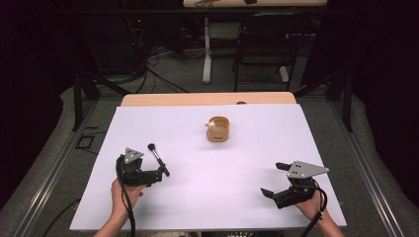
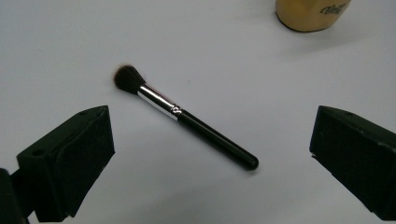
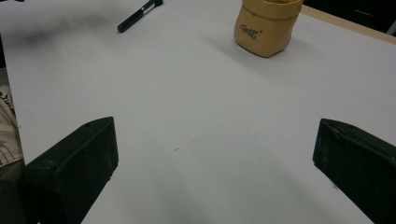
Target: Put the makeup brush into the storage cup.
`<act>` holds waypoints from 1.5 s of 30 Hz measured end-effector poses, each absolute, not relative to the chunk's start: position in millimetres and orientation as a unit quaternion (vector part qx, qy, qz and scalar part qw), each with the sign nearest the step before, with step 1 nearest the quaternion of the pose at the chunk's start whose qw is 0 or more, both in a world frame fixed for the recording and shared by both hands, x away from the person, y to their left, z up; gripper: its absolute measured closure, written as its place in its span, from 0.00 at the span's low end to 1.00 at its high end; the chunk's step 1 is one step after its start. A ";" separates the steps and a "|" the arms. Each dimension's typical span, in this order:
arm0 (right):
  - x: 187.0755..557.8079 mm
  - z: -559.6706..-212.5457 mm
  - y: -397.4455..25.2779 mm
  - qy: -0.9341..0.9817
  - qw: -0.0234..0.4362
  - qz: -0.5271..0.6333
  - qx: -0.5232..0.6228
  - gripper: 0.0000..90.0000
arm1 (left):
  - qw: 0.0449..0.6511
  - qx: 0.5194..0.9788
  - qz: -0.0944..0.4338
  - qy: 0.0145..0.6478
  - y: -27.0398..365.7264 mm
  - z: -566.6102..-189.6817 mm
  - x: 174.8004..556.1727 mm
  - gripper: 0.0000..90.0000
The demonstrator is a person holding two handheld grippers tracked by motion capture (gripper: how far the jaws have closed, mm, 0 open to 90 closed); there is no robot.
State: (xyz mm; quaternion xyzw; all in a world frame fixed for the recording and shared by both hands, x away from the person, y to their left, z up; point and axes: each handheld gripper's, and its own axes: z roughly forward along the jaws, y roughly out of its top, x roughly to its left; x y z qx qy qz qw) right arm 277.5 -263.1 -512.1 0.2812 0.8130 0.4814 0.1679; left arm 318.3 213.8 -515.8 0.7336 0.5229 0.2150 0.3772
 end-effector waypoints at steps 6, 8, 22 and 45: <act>278.0 -511.5 -263.1 0.813 0.168 0.483 0.279 0.00 | 0.355 0.718 0.217 0.558 204.7 -512.9 328.5 0.00; 278.0 -511.4 -263.2 0.813 0.168 0.483 0.280 0.00 | 0.351 0.713 0.216 0.568 201.6 -511.3 331.2 0.00; 278.8 -512.0 -263.2 0.813 0.167 0.482 0.280 0.00 | 0.331 0.679 0.213 0.620 185.6 -500.7 349.1 0.01; 279.1 -512.1 -260.1 0.814 0.165 0.483 0.276 0.00 | 0.288 0.604 0.208 0.713 193.1 -490.8 386.8 0.00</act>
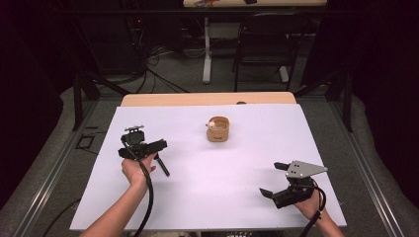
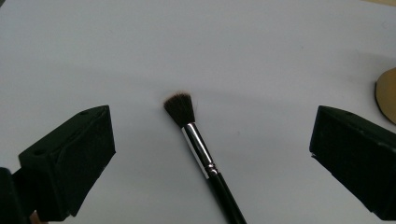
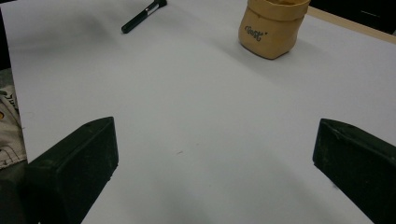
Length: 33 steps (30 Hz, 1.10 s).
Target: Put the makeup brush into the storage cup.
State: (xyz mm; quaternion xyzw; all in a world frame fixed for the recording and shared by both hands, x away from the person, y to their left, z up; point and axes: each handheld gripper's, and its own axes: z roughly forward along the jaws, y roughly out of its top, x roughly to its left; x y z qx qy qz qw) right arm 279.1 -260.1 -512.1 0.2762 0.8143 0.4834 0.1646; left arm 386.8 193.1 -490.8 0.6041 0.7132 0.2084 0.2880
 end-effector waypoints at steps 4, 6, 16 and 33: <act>279.2 -512.2 -260.2 0.815 0.163 0.483 0.275 0.00 | 0.282 0.592 0.208 0.726 192.2 -493.5 390.1 0.00; 278.7 -511.9 -259.9 0.815 0.163 0.483 0.274 0.00 | 0.280 0.587 0.204 0.732 192.6 -496.1 391.8 0.00; 279.3 -512.2 -259.3 0.816 0.164 0.480 0.276 0.00 | 0.265 0.568 0.189 0.756 187.6 -510.7 394.8 0.06; 279.9 -513.2 -259.4 0.818 0.161 0.477 0.279 0.01 | 0.236 0.562 0.160 0.777 182.4 -533.3 392.1 0.26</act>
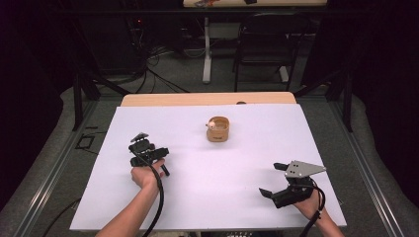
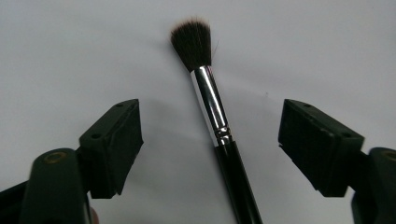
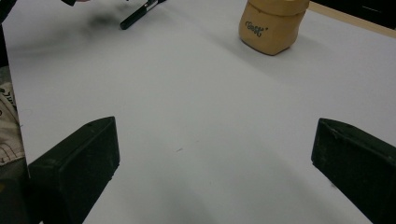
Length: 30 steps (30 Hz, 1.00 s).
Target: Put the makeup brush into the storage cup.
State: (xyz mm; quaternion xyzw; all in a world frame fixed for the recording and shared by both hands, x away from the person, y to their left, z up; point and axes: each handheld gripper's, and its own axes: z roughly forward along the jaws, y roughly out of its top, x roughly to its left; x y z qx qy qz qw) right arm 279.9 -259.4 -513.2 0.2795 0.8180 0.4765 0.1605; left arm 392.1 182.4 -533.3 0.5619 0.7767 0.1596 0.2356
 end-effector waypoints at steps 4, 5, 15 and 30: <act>280.2 -513.6 -259.4 0.819 0.160 0.476 0.279 0.01 | 0.239 0.564 0.150 0.776 179.9 -535.6 390.9 0.32; 280.6 -514.3 -258.8 0.818 0.162 0.476 0.278 0.01 | 0.240 0.563 0.150 0.776 179.1 -535.9 390.6 0.36; 279.7 -514.4 -258.0 0.819 0.163 0.474 0.280 0.02 | 0.235 0.571 0.147 0.773 173.8 -540.9 389.8 0.57; 279.6 -513.3 -258.0 0.818 0.166 0.475 0.278 0.03 | 0.222 0.587 0.157 0.763 173.7 -541.6 391.9 0.78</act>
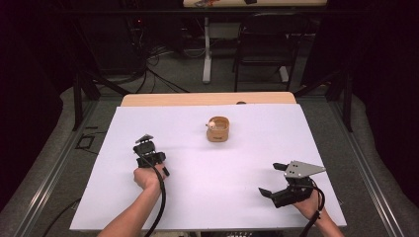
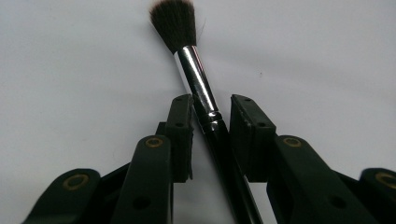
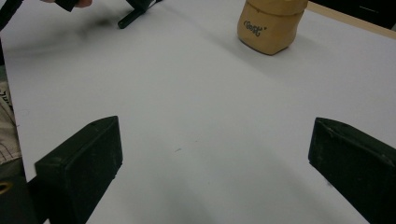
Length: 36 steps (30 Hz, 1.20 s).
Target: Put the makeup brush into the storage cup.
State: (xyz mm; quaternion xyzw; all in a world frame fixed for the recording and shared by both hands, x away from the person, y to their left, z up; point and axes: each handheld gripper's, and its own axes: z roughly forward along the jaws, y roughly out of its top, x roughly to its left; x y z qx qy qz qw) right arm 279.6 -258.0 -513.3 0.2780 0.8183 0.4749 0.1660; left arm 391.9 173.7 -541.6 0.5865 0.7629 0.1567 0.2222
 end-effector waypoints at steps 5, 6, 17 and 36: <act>280.0 -513.5 -258.6 0.817 0.163 0.476 0.281 0.03 | 0.211 0.613 0.161 0.745 176.1 -541.7 393.8 0.83; 280.1 -513.5 -258.7 0.817 0.163 0.477 0.281 0.03 | 0.208 0.618 0.161 0.741 176.6 -541.5 394.2 0.84; 279.0 -513.6 -257.2 0.818 0.165 0.476 0.279 0.03 | 0.204 0.646 0.158 0.718 179.0 -541.0 394.6 0.87; 282.4 -516.2 -259.0 0.820 0.163 0.468 0.287 0.03 | 0.270 0.697 0.155 0.646 192.4 -519.6 391.0 0.88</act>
